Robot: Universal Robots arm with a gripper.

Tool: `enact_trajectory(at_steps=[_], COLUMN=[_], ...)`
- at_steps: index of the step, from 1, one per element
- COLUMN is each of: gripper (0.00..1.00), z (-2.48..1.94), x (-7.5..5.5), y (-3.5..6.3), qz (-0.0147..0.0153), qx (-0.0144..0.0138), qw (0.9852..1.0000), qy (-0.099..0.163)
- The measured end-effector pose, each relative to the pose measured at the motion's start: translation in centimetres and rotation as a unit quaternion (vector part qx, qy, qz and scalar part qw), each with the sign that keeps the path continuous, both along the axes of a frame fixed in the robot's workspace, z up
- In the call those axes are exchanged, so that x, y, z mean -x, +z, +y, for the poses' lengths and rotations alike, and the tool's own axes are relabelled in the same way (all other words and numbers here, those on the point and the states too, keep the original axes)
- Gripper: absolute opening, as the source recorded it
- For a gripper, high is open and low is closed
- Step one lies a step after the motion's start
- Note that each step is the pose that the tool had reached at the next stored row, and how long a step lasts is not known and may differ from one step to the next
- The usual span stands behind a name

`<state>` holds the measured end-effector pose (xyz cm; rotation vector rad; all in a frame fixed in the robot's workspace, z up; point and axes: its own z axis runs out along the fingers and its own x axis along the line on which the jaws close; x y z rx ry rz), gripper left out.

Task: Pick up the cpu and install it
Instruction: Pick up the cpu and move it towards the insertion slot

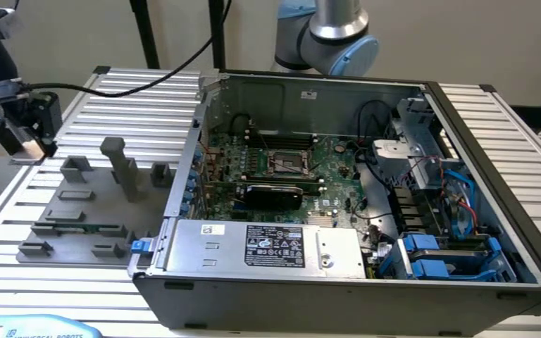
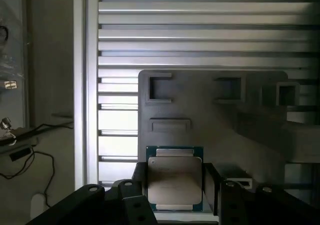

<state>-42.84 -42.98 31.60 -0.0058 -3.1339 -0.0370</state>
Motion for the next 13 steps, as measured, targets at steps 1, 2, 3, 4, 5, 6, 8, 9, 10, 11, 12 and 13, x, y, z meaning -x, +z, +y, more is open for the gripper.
enact_trajectory(at_steps=[1, 2, 3, 4, 5, 6, 8, 9, 10, 11, 12, 13], gripper=[0.55, 0.55, 0.55, 0.55, 0.55, 0.55, 0.55, 0.55, 0.55, 0.55, 0.55, 0.55], z=[0.0, 0.0, 0.0, 0.0, 0.0, 0.0, 0.0, 0.0, 0.01, 0.01, 0.01, 0.01], x=[-0.1, -0.1, -0.2, -0.3, -0.5, -0.7, -1.1, -1.4, -1.8, -2.2, -2.6, -3.1], y=[0.49, 0.93, 1.38, 1.83, 2.29, 2.73, 3.63, 4.1, 4.55, 5.01, 5.46, 5.9], qz=[-0.0001, 0.0, -0.0001, -0.0001, 0.0, 0.0, 0.0001, 0.0002, 0.0003, 0.0004, 0.0008, 0.0011], qx=[0.0, 0.0, 0.0, 0.0, 0.0, 0.0, 0.0, 0.0, 0.0, -0.0001, -0.0001, -0.0001], qw=[1.0, 1.0, 1.0, 1.0, 1.0, 1.0, 1.0, 1.0, 1.0, 1.0, 1.0, 1.0], qy=[0.0, 0.0, 0.0, 0.0, 0.0, 0.0, 0.0, 0.0, 0.0, 0.0, 0.0, 0.0])
